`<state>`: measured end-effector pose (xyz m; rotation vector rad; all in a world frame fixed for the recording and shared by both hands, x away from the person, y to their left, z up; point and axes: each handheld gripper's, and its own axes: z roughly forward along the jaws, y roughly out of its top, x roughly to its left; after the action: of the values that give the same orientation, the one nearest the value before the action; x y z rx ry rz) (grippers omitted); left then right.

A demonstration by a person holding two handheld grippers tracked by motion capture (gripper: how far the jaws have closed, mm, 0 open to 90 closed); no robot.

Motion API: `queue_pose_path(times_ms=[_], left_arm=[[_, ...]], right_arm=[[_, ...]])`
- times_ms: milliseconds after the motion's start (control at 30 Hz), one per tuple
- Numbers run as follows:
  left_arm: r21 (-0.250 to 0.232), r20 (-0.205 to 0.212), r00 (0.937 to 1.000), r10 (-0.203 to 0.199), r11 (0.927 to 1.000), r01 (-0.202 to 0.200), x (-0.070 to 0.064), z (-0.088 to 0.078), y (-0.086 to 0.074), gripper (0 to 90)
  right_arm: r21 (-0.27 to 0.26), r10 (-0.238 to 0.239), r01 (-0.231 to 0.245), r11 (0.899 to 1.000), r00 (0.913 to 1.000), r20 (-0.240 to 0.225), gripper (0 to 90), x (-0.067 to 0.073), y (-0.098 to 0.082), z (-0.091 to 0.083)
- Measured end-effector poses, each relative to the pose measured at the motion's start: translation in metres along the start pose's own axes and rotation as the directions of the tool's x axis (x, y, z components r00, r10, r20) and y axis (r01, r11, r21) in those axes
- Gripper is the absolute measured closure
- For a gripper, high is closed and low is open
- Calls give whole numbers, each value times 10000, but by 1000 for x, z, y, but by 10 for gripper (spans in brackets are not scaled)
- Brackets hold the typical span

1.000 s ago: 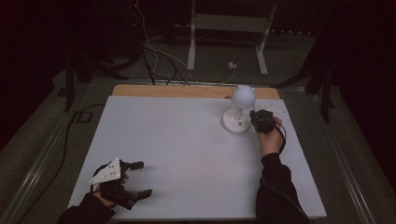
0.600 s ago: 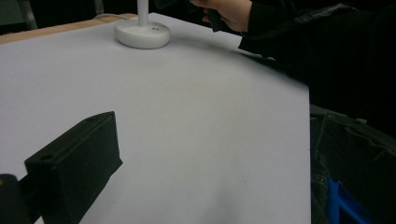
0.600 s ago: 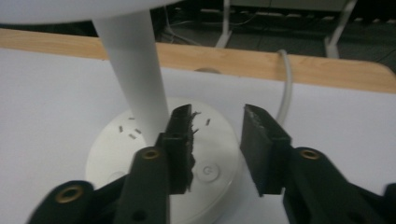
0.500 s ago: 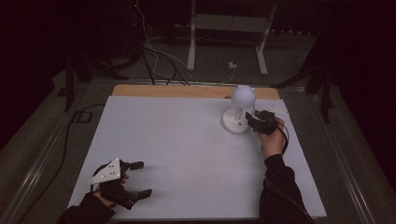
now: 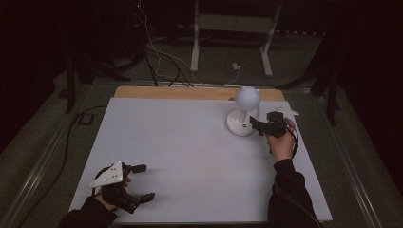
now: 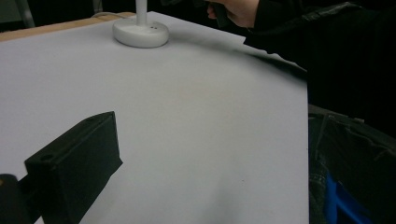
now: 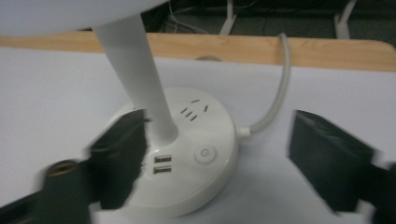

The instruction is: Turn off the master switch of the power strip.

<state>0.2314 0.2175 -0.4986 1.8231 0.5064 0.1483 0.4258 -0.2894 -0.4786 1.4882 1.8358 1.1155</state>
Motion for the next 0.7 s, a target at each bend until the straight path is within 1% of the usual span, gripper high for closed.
queue_pose_path(times_ms=[33, 67, 133, 167, 200, 233, 300, 333, 367, 400, 433, 467, 500, 567, 600, 667, 700], left_arm=[[-5, -1, 10000, -5, 10000, 5, 0, 0, 0, 4], [-9, -3, 10000, -1, 10000, 1, 0, 0, 0, 4], [-3, 1, 10000, 9, 10000, -9, 0, 0, 0, 3], [-4, -2, 10000, 16, 10000, -16, 0, 0, 0, 3], [1, 0, 10000, 20, 10000, -20, 0, 0, 0, 3], [1, -1, 10000, 24, 10000, -24, -1, 0, 0, 4], [6, -8, 10000, 26, 10000, -26, -1, 0, 0, 4], [2, -7, 10000, 19, 10000, -19, -1, 0, 0, 4], [-1, -1, 10000, 26, 10000, -26, 0, 0, 0, 4], [-13, 2, 10000, 21, 10000, -21, 0, 0, 0, 4], [-12, 2, 10000, 23, 10000, -23, 0, 0, 0, 4], [-11, 6, 10000, 18, 10000, -18, 0, 0, 0, 3], [-13, 10, 10000, 20, 10000, -20, 0, 0, 0, 4], [-21, 13, 10000, 18, 10000, -18, 0, 0, 0, 4], [-15, 11, 10000, 24, 10000, -24, 0, 0, 0, 4], [-25, 11, 10000, 21, 10000, -21, -1, 0, 0, 4], [-28, 4, 10000, 18, 10000, -18, -1, 0, 0, 4]], right_arm=[[-14, 69, -69, 10000, 9999, -125, 137, 0, 0, -1], [-50, 106, -107, 9999, 9997, -210, 101, -1, -1, -2], [-126, -147, 142, 9998, 9992, -380, 3, 0, -2, -4], [-85, -152, 147, 9999, 9983, -570, 2, 0, -3, -6], [-83, -215, 211, 9997, 9980, -603, 2, 1, -4, -7], [-59, -234, 231, 9997, 9983, -540, 2, 2, -4, -8], [142, -187, 198, 9997, 9971, -743, 2, 2, -4, -10], [303, -86, 114, 9995, 9959, -896, 2, 2, -4, -12], [792, 50, 38, 9969, 9938, -1115, 1, 1, -2, -13], [1291, 63, 144, 9915, 9874, -1584, 0, -2, -1, -17], [1291, 63, 144, 9915, 9874, -1584, 0, -2, -1, -17], [1412, 46, 184, 9898, 9871, -1603, 0, -1, -1, -19], [1499, -46, 305, 9882, 9855, -1698, 0, -1, -1, -21], [1554, -118, 446, 9868, 9785, -2059, 0, 0, -1, -25], [1522, -167, 503, 9871, 9766, -2144, 0, 0, -2, -26], [1354, -52, 411, 9899, 9668, -2554, 0, 1, -2, -31], [1303, -51, 407, 9906, 9649, -2625, 0, 1, -2, -32]])
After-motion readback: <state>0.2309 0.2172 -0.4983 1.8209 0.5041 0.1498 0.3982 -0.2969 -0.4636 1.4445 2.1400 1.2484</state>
